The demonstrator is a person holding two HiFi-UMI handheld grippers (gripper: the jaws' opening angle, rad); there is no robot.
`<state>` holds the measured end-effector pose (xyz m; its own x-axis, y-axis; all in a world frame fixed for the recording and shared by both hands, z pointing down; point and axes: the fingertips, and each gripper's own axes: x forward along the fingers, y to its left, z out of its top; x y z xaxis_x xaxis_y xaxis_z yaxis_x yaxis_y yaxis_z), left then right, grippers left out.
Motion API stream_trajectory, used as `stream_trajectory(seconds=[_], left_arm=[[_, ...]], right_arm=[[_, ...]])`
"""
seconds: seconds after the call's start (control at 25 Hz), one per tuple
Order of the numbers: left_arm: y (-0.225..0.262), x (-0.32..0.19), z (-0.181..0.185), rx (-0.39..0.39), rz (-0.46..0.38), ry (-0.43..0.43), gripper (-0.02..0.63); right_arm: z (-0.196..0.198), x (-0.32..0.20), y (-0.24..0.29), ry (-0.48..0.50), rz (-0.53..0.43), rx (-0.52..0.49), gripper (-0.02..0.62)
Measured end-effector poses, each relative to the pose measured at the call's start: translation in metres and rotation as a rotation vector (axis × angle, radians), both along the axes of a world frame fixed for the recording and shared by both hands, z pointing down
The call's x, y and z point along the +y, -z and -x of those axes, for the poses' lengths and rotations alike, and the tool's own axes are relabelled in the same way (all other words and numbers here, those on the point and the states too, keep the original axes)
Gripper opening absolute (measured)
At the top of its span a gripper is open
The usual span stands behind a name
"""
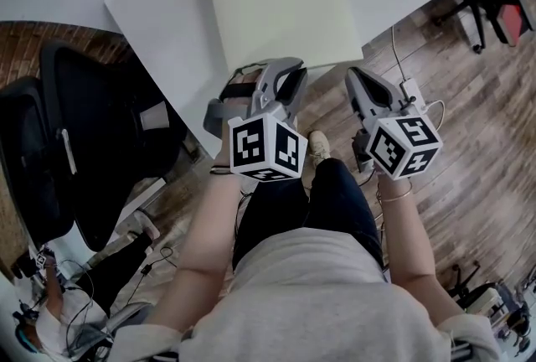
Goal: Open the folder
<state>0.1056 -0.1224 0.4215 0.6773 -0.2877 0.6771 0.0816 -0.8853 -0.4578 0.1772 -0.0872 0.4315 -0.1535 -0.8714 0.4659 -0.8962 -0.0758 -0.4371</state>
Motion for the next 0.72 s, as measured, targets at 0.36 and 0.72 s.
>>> stream_trajectory(seconds=[0.36, 0.72], left_arm=[[0.006, 0.01, -0.011, 0.04, 0.029, 0.025, 0.054], [0.012, 0.012, -0.01, 0.073, 0.055, 0.053, 0.054]], right_arm=[[0.005, -0.011, -0.004, 0.024, -0.002, -0.019, 0.021], [0.006, -0.02, -0.003, 0.034, -0.017, -0.005, 0.021]])
